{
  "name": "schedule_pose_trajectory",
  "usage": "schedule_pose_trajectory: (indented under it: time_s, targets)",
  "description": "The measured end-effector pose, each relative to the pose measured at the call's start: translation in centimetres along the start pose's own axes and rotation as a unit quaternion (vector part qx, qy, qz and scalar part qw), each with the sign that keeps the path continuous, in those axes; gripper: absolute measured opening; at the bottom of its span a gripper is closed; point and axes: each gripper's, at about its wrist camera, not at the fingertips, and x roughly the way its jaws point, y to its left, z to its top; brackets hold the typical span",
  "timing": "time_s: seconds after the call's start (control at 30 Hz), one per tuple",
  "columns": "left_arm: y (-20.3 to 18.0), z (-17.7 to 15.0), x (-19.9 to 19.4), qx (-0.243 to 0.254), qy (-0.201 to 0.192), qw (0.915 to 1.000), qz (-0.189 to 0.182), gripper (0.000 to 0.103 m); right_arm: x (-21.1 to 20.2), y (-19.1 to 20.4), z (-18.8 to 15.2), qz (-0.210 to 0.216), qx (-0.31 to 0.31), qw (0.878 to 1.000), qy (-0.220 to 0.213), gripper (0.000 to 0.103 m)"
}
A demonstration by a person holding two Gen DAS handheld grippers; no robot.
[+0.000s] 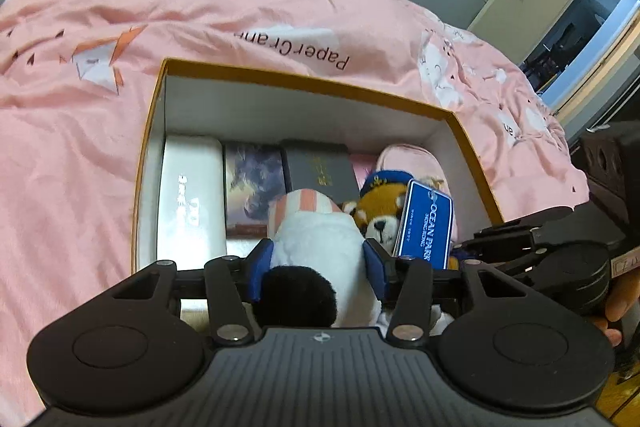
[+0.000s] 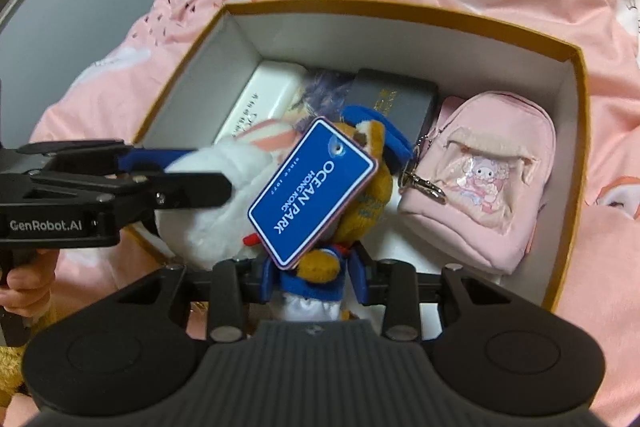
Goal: Organize objects
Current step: 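Lower the white plush and red-panda keychain into the orange box with both tools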
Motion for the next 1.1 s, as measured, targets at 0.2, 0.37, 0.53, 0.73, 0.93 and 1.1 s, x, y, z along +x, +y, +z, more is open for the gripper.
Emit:
schedule_pose_trajectory:
  time_s: [0.2, 0.37, 0.53, 0.73, 0.93, 1.1]
  targets:
    - [0.1, -0.4, 2.0, 0.014, 0.018, 0.9994, 0.026, 0.055, 2.9, -0.9, 0.8, 0.001, 0.008, 0.999, 0.049, 0.039]
    - [-0.5, -1.4, 3.1, 0.052, 0.024, 0.9972, 0.048, 0.055, 5.1, -1.4, 0.8, 0.000, 0.015, 0.997, 0.080, 0.040]
    - [-0.6, -1.7, 3.4, 0.060, 0.031, 0.9967, 0.045, 0.059, 5.0, -1.4, 0.2, -0.004, 0.010, 0.997, 0.072, 0.044]
    - [0.1, -1.2, 1.3, 0.033, 0.013, 0.9993, 0.010, 0.059, 0.8, -0.6, -0.4, -0.017, -0.002, 1.000, -0.001, 0.047]
    - [1.0, -0.8, 1.2, -0.002, 0.004, 0.9999, 0.010, 0.046, -0.4, -1.5, -0.7, -0.023, 0.057, 0.995, -0.074, 0.038]
    - [1.2, -1.4, 2.0, -0.005, 0.013, 0.9998, 0.016, 0.036, 1.6, -2.1, -0.8, -0.029, 0.120, 0.989, -0.077, 0.032]
